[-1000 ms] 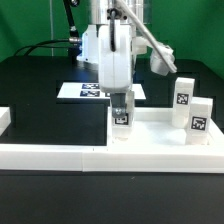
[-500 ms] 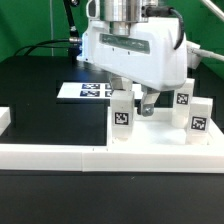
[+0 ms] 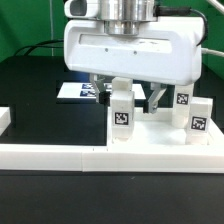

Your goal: Assemble square table

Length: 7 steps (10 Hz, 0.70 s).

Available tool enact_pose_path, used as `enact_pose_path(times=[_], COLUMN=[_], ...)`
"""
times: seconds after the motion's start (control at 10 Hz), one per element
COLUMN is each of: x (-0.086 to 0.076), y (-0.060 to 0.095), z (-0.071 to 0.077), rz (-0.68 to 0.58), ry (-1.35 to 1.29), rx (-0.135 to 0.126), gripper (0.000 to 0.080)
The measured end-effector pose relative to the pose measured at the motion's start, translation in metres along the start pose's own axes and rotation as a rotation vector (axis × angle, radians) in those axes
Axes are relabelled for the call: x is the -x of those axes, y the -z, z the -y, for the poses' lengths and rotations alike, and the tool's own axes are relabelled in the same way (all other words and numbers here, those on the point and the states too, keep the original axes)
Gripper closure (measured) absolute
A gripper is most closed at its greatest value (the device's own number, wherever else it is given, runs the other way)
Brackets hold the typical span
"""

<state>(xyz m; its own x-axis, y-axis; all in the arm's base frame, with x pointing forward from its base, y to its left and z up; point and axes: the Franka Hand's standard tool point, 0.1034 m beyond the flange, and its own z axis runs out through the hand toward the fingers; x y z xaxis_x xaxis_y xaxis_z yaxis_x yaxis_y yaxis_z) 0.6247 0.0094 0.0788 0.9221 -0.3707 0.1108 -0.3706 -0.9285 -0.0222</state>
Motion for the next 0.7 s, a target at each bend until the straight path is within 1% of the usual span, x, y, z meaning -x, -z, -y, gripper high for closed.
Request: enact_pose_path(times=[0.2, 0.3, 0.4, 0.5, 0.6, 0.7], x=[-0.0008, -0.0008, -0.0007, -0.0008, -0.0007, -0.0005], y=[-0.0001, -0.0003, -0.0005, -0.0006, -0.0008, -0.0011], z=[-0.0017, -0.0021, -0.0022, -0.0024, -0.0024, -0.0024], rz=[-0.002, -0.002, -0.001, -0.001, -0.001, 0.000], ry=[0.140, 0.161, 0.132, 0.132, 0.106, 0.028], rx=[0.001, 0.001, 0.002, 0.002, 0.001, 0.001], gripper=[0.0151, 0.0151, 0.0178, 0.0178, 0.0348, 0.0348])
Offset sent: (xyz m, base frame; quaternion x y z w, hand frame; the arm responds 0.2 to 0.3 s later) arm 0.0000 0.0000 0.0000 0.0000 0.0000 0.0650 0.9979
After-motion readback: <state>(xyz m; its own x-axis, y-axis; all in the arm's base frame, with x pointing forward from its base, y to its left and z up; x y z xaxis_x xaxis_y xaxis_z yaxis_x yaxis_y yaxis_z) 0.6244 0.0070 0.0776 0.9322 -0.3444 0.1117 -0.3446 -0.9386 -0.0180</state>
